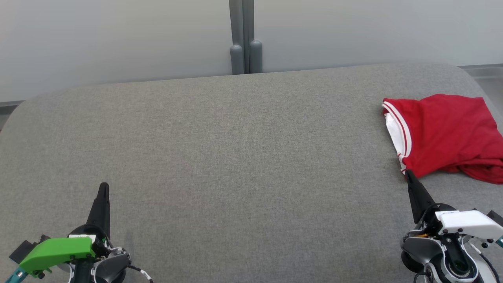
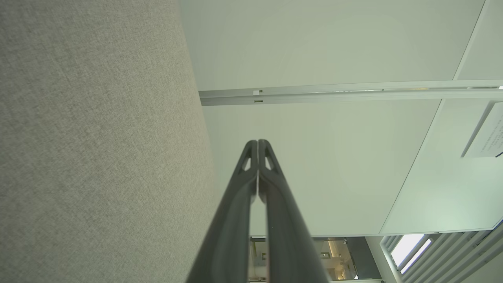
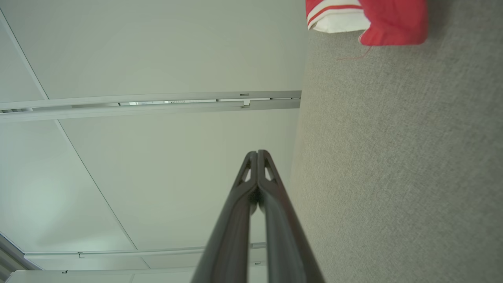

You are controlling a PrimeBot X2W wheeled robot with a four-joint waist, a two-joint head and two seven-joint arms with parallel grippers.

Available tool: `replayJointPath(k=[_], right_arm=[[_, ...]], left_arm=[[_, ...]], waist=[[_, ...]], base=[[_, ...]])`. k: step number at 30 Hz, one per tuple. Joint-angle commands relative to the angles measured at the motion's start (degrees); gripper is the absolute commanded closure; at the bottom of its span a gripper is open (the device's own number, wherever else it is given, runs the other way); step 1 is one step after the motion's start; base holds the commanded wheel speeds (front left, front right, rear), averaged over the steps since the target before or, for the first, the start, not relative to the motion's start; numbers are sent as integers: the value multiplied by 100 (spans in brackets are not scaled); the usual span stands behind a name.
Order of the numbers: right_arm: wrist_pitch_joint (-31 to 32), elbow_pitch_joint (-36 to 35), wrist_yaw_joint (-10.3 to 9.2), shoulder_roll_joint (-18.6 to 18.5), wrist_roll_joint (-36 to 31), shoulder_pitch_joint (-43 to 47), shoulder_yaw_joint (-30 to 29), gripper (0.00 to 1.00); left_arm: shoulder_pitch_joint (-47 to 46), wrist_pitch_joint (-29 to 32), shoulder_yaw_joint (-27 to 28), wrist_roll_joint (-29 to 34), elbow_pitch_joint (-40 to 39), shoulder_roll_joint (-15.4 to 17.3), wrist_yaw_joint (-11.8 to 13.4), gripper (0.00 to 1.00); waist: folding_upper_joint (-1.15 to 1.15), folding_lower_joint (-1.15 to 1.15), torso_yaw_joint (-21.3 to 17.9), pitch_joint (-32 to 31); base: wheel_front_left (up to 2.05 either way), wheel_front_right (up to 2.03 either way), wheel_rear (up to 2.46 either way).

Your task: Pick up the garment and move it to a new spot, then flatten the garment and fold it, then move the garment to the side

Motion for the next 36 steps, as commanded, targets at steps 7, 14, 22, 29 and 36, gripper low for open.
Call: replayJointPath(k=[7, 14, 22, 29, 36], right_arm=[[27, -24, 2, -26, 41, 67, -11, 100], [27, -24, 2, -26, 41, 66, -11, 100], [27, -23, 2, -26, 41, 67, -11, 100], [27, -23, 2, -26, 41, 67, -11, 100], [27, -23, 2, -26, 42, 66, -10, 100]], left_arm=[[-82, -8, 11, -7, -12, 38, -30, 100], [-82, -8, 11, -7, -13, 38, -30, 100], [-82, -8, 11, -7, -13, 38, -29, 100], [-82, -9, 11, -7, -13, 38, -29, 100], [-82, -9, 11, -7, -13, 38, -29, 100]], waist=[[0, 0, 0, 0], [0, 0, 0, 0], [0, 0, 0, 0], [0, 0, 0, 0], [0, 0, 0, 0]], base=[[0, 0, 0], [0, 0, 0], [0, 0, 0], [0, 0, 0], [0, 0, 0]])
